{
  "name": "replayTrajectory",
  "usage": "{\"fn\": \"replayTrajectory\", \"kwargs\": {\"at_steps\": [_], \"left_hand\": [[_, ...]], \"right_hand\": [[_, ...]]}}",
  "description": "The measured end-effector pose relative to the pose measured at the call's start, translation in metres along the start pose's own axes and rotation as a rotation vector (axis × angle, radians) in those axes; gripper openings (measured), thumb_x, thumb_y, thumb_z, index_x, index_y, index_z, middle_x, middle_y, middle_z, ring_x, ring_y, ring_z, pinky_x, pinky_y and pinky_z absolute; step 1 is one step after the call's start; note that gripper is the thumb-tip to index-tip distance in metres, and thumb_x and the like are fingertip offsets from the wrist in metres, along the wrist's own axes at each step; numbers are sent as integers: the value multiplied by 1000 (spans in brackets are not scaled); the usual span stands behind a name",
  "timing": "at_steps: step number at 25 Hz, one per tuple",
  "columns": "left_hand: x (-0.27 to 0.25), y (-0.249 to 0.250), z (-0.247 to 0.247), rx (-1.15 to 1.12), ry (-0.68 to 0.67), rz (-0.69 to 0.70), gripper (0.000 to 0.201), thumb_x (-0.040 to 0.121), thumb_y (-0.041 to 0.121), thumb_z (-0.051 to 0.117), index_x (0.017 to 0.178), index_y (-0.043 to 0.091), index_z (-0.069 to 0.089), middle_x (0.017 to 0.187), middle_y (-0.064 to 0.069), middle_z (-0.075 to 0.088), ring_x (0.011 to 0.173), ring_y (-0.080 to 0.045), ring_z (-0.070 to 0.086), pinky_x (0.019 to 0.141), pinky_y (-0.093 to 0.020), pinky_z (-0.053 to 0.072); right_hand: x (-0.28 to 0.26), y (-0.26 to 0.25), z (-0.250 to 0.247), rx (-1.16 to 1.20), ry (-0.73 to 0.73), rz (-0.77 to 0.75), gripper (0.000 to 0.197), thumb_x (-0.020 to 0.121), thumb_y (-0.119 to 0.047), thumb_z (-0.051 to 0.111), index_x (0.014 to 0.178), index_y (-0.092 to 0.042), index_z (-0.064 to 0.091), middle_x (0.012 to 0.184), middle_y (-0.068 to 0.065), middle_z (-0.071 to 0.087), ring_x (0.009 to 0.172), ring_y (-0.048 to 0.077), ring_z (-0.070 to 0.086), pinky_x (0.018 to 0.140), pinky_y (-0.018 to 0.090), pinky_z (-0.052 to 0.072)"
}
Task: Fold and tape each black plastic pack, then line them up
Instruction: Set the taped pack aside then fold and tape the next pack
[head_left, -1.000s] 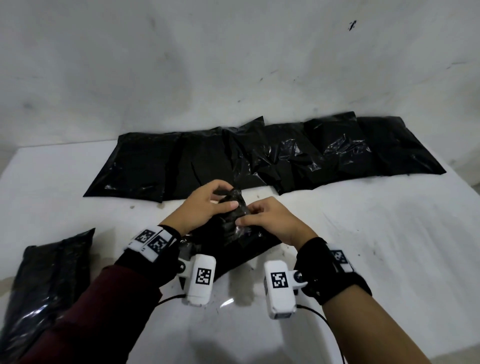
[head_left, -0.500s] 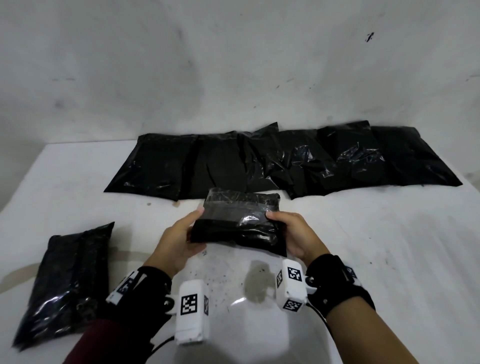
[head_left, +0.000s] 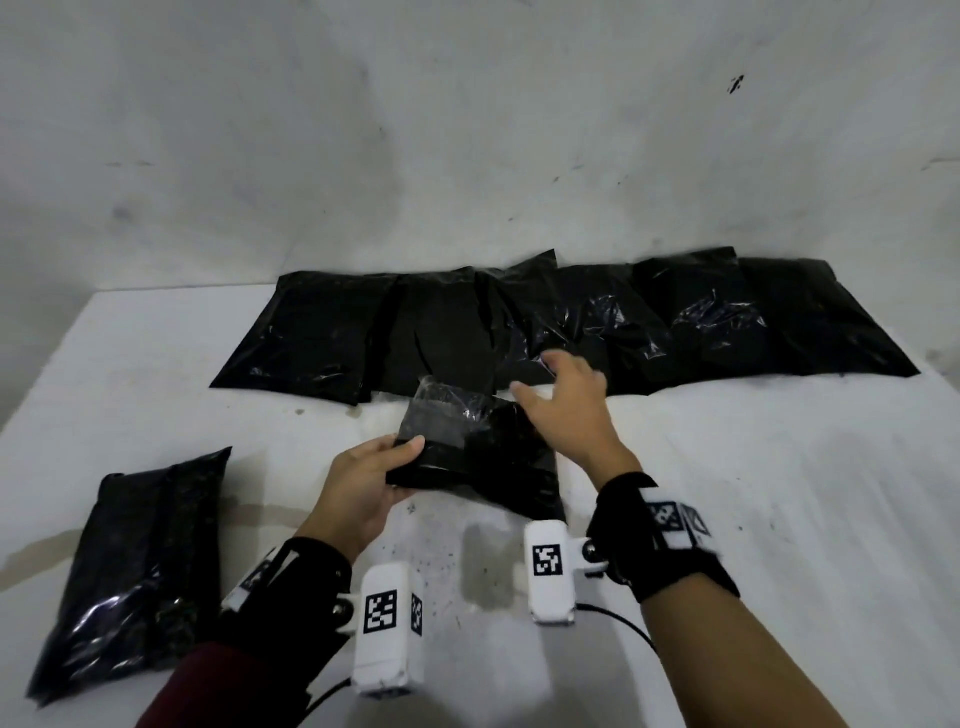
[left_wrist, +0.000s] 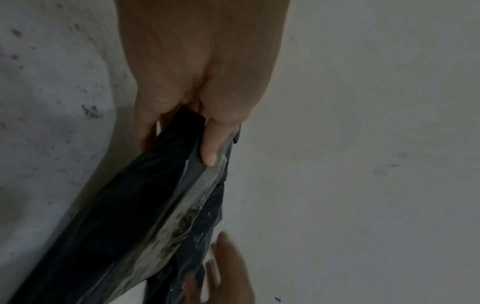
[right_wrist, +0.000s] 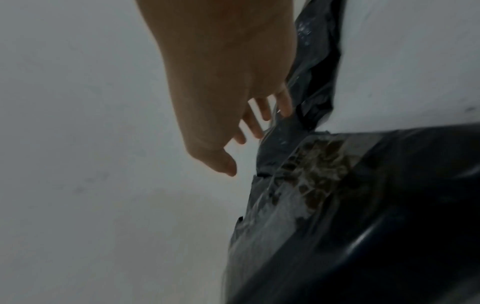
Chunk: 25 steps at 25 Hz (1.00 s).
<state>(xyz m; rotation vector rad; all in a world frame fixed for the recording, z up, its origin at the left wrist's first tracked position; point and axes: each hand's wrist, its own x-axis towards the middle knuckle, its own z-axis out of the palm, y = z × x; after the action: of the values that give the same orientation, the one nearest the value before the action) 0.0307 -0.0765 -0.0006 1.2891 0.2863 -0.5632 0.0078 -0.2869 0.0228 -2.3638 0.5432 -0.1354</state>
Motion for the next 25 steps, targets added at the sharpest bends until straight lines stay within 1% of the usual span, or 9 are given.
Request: {"fn": "replayTrajectory", "kwargs": {"at_steps": [2,4,5,8,11,13,19,22,25], "left_hand": [[-3,3,3,-5,-23,31,12,84,1,60,93,-5,65,83,-14,69,79,-23,68,76,-35,57],[-7,6,6,8,-58,55,10,84,-1,59,91,-2,66,80,-13,70,76,-23,69,75,-35,57],[-8,8,6,13,-67,65,10,84,-2,59,91,-1,66,82,-13,69,77,-23,68,76,-35,57],[-8,11,4,9,-72,71,16,83,1,61,99,4,62,89,-13,68,79,-22,67,75,-38,57],[-7,13,2,20,-93,40,21,89,24,58,105,11,62,94,-9,68,86,-22,66,75,-41,57],[-4,13,1,6,-64,40,23,93,32,51,97,13,63,95,-7,66,88,-23,63,75,-41,55],[1,12,-4,-201,-61,-50,18,96,24,46,81,14,53,91,-8,66,70,-20,62,55,-29,54],[1,9,-3,-183,-114,-126,24,97,28,42,82,12,54,83,-6,64,70,-18,60,63,-31,51],[2,4,4,-244,-153,-165,29,98,25,39,102,5,59,90,-11,65,75,-20,64,66,-30,54]], "right_hand": [[8,-23,14,33,-148,-199,57,86,-37,62,135,-16,44,138,7,41,133,24,26,111,34,25],[18,-39,27,109,-361,-213,66,80,-47,66,136,-19,45,138,7,43,132,20,34,112,38,30],[24,-42,31,167,-426,-193,64,76,-49,69,130,-19,51,131,5,51,124,18,45,107,37,36],[29,-47,32,365,-559,-155,16,78,-26,74,89,-15,67,84,0,68,80,11,63,80,29,49],[24,-49,30,426,-537,-162,13,78,-15,74,86,-15,64,81,1,66,75,11,62,78,27,49],[22,-49,31,480,-531,-143,18,77,-12,75,85,-20,62,83,-1,65,76,10,62,78,24,49],[18,-48,36,589,-472,-84,15,88,-26,64,75,-19,64,73,-5,65,70,7,62,73,19,47],[19,-46,39,603,-407,-65,27,96,-25,52,73,-15,62,74,-4,62,73,8,57,76,22,42],[19,-47,42,616,-371,-68,23,96,-19,51,76,-15,62,75,-3,61,73,7,55,75,22,42]]}}
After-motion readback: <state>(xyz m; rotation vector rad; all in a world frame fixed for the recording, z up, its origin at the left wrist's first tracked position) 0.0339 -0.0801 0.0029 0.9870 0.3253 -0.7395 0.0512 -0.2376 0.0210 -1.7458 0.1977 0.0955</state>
